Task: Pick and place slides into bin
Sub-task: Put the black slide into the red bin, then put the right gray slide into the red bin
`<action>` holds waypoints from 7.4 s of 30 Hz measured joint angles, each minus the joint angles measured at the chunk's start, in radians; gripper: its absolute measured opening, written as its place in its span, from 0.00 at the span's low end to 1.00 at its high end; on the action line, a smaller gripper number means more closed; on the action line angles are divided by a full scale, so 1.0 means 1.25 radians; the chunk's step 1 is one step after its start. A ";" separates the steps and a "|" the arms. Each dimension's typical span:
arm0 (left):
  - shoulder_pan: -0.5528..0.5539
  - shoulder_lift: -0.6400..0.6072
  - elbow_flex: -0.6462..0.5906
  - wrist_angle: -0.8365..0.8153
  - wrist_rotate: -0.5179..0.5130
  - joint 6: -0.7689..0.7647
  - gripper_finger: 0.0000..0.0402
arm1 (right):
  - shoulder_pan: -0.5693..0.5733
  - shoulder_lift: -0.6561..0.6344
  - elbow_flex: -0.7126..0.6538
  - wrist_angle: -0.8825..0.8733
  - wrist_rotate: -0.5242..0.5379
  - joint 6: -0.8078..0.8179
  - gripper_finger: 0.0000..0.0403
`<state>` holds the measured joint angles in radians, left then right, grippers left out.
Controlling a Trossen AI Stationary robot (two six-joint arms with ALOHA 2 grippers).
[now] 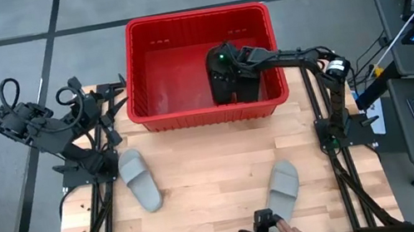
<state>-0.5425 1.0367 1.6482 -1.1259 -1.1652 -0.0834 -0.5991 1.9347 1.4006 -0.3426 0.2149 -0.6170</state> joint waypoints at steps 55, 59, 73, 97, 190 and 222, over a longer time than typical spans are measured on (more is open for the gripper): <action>0.000 0.000 0.000 0.000 -0.001 0.000 0.22 | -0.027 0.030 0.001 0.067 0.043 -0.016 0.31; 0.000 0.000 0.000 0.000 0.000 0.000 0.22 | -0.026 0.030 0.001 0.066 0.044 -0.016 0.19; 0.000 0.000 0.000 0.000 0.000 0.000 0.22 | -0.023 0.029 0.001 0.023 0.078 -0.034 0.04; 0.000 0.000 0.000 0.000 0.000 0.000 0.22 | 0.007 0.028 0.073 -0.171 0.111 -0.097 0.04; 0.000 0.000 0.000 -0.001 0.034 0.000 0.22 | 0.075 0.023 0.332 -0.484 -0.041 0.015 0.53; 0.000 0.000 -0.006 -0.116 0.119 -0.062 0.22 | 0.229 -0.042 0.706 -0.709 0.043 0.380 0.01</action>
<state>-0.5425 1.0367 1.6402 -1.2714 -1.0170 -0.1614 -0.3128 1.8818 2.2826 -1.2293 0.2692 -0.1416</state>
